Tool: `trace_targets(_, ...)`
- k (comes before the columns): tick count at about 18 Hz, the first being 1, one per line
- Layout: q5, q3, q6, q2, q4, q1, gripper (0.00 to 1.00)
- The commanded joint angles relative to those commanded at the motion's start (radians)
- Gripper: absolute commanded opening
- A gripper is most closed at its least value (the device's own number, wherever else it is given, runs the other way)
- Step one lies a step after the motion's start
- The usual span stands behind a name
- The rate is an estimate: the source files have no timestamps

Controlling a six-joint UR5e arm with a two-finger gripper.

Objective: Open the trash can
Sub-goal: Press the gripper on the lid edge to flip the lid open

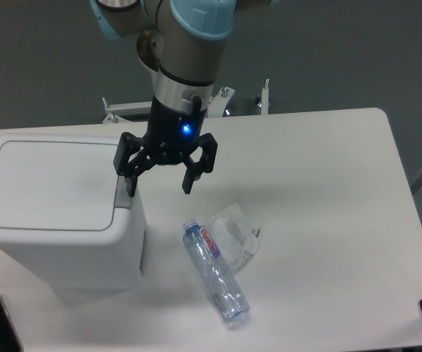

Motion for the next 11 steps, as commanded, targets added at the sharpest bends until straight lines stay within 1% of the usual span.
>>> trace_targets(11, 0.002, -0.014, 0.002, -0.002, 0.002, 0.000, 1.00)
